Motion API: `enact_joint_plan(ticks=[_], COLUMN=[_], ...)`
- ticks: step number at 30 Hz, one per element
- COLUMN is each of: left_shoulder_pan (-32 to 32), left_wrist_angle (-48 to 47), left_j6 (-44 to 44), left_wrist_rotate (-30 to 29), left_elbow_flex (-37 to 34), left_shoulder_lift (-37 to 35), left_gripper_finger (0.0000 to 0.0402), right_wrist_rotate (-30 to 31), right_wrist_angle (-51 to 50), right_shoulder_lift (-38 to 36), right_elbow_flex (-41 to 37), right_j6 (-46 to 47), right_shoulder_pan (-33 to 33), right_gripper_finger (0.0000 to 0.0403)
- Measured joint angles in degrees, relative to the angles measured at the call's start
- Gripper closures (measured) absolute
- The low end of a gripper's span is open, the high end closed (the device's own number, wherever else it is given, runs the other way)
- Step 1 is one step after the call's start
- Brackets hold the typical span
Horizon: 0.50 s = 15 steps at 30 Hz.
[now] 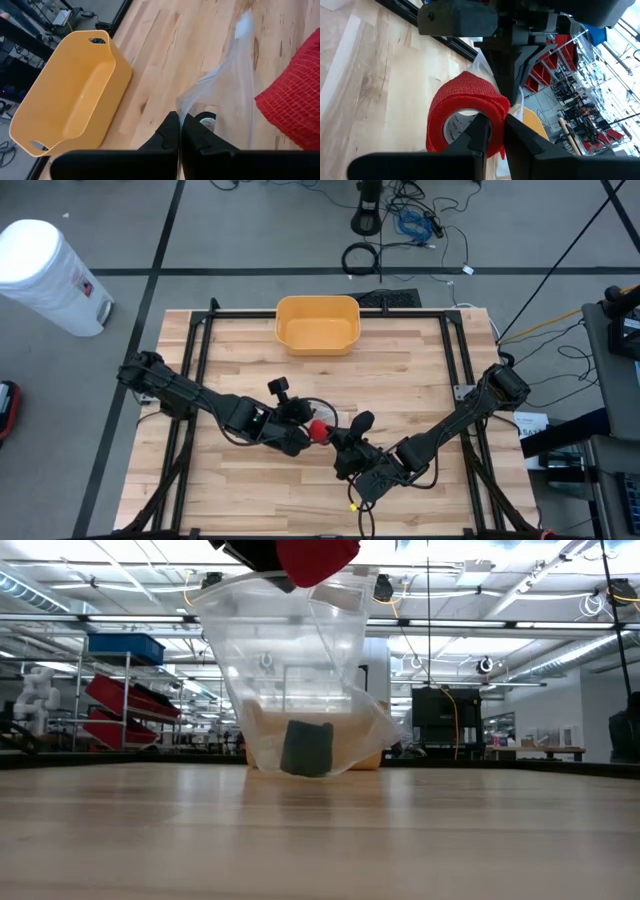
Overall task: Roll bandage
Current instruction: Put the red bandage into the transparent zip bag
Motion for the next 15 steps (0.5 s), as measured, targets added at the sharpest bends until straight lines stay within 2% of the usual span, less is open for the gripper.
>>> enact_joint_plan(ticks=[6, 11, 15], left_shoulder_pan=[0.00, 0.00, 0.04], left_wrist_angle=[1.52, 2.36, 2.37], left_j6=[1.28, 1.24, -0.14], left_wrist_rotate=[-0.24, -5.88, -6.08], left_elbow_flex=[0.75, 1.03, 1.03], left_shoulder_lift=[0.00, -0.02, -0.02], left_gripper_finger=[0.0401, 0.0401, 0.0401], right_wrist_rotate=[0.06, 2.82, 3.72], right_wrist_angle=[0.07, 0.09, 0.09], right_shoulder_lift=[0.00, 0.00, 0.00], right_elbow_flex=[0.00, 0.00, 0.00], right_j6=[0.00, 1.44, 2.12], right_shoulder_pan=[0.00, -0.41, -0.66], right_gripper_finger=[0.0364, 0.0364, 0.0364])
